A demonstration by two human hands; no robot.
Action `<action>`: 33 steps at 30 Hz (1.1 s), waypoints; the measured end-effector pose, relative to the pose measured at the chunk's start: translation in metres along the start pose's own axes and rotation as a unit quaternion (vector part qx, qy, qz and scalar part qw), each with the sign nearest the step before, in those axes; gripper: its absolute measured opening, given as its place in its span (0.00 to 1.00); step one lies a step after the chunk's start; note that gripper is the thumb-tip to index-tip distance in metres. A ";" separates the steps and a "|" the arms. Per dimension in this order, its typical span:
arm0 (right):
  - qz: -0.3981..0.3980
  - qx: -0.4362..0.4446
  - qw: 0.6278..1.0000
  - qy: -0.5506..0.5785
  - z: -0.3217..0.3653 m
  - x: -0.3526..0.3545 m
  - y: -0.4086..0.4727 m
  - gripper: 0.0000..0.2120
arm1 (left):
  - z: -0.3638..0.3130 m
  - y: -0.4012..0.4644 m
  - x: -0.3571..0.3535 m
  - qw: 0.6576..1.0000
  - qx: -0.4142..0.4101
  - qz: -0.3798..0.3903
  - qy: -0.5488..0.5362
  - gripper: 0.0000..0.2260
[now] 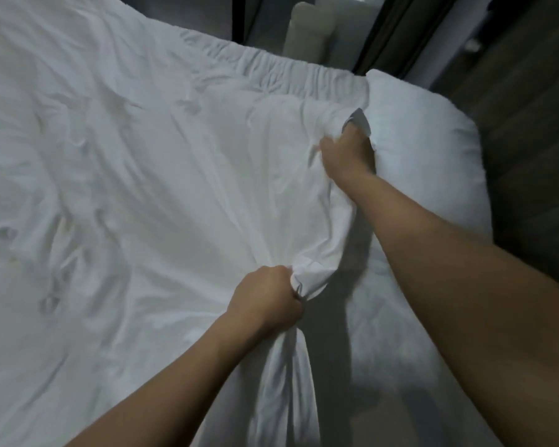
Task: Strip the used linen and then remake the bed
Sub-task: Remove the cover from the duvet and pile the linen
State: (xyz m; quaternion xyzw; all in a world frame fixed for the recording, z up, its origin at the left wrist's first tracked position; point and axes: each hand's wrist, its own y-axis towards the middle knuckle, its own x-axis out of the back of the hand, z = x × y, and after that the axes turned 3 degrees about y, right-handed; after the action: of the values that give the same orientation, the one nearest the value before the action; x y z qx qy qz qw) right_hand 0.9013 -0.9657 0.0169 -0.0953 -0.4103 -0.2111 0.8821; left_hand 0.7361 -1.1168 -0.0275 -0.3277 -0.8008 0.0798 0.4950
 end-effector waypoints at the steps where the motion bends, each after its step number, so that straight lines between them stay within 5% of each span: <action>1: -0.007 0.022 0.999 -0.023 0.000 0.025 0.000 0.18 | -0.019 -0.001 0.002 1.000 -0.015 -0.002 0.004 0.04; 6: -0.059 0.100 0.983 -0.140 -0.026 0.133 -0.010 0.21 | -0.110 -0.010 -0.003 0.998 -0.054 -0.008 -0.010 0.04; 11: -0.132 0.077 0.981 -0.119 -0.107 0.198 -0.016 0.18 | -0.194 -0.019 -0.047 0.991 -0.112 0.016 -0.078 0.07; 15: -0.069 -0.130 0.970 -0.191 -0.236 0.209 -0.062 0.18 | -0.237 -0.013 -0.139 0.952 -0.174 0.251 -0.030 0.11; 17: 0.059 -0.265 0.937 -0.220 -0.289 0.202 -0.099 0.19 | -0.233 -0.009 -0.174 0.898 -0.156 0.402 0.088 0.17; 19: 0.141 -0.365 0.897 -0.204 -0.326 0.197 -0.125 0.21 | -0.233 0.006 -0.184 0.839 -0.182 0.465 0.214 0.18; 21: 0.134 -0.402 0.900 -0.098 -0.350 0.195 -0.134 0.28 | -0.239 0.037 -0.163 0.881 -0.214 0.348 0.237 0.16; 23: 0.081 -0.378 0.922 -0.010 -0.365 0.194 -0.127 0.32 | -0.258 0.087 -0.128 0.953 -0.213 0.118 0.178 0.17; 26: 0.033 -0.337 0.937 0.090 -0.372 0.184 -0.097 0.32 | -0.297 0.169 -0.073 0.960 -0.228 -0.125 0.099 0.17; 28: 0.021 -0.306 0.940 0.147 -0.373 0.167 -0.077 0.32 | -0.303 0.219 -0.061 0.958 -0.231 -0.131 0.112 0.23; 33: 0.088 -0.230 0.963 0.110 -0.378 0.099 -0.085 0.21 | -0.217 0.273 -0.138 0.975 -0.090 -0.123 0.163 0.38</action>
State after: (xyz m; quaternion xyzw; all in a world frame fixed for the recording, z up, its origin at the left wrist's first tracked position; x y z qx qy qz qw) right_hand 1.1779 -1.2001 -0.1519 -0.3076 -0.2413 -0.2307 0.8910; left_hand 1.0820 -1.0316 -0.1451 -0.2781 -0.7473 -0.1087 0.5936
